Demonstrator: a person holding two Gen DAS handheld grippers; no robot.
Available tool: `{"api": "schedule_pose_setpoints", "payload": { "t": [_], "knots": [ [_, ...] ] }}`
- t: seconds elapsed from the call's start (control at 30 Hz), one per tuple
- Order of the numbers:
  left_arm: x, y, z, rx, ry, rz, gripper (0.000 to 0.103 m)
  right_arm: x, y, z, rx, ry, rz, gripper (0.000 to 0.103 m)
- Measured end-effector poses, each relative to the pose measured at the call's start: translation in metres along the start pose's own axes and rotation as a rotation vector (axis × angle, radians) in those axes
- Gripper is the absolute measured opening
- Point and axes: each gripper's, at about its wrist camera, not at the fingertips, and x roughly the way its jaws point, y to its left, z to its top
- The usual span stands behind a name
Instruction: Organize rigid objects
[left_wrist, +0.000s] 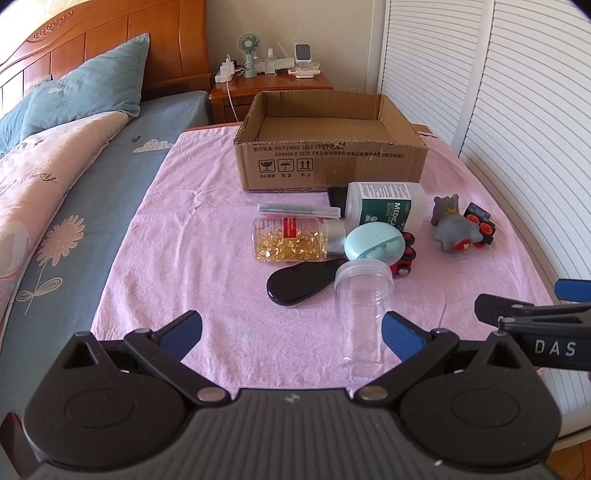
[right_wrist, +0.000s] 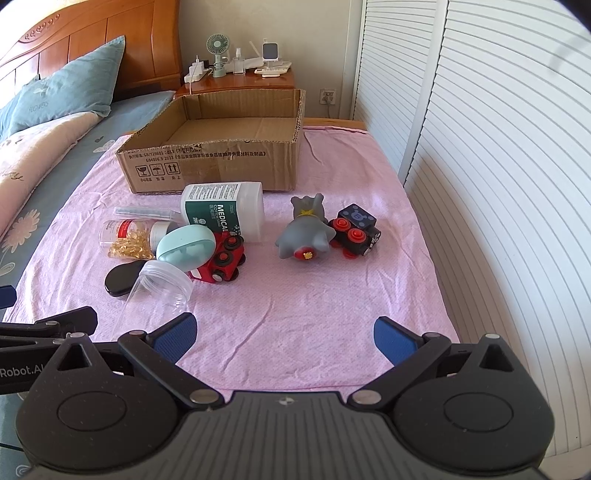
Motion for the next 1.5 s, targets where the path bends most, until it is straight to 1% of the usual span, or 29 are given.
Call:
{"api": "schedule_pose_setpoints", "payload": {
  "t": [0.9, 1.17, 1.33, 1.5],
  "knots": [
    [0.000, -0.002, 0.002, 0.005, -0.002, -0.003, 0.102, -0.001, -0.001, 0.000, 0.001, -0.003, 0.001, 0.103],
    [-0.001, -0.004, 0.002, 0.042, -0.014, -0.005, 0.102, 0.000, -0.001, 0.001, -0.004, -0.001, -0.001, 0.103],
    [0.002, -0.005, 0.004, 0.080, -0.014, -0.056, 0.102, 0.001, -0.003, 0.003, -0.001, -0.005, 0.002, 0.103],
    [0.009, -0.010, 0.004, 0.168, -0.015, -0.116, 0.102, 0.004, -0.010, 0.003, 0.008, -0.008, 0.014, 0.103]
  ]
}}
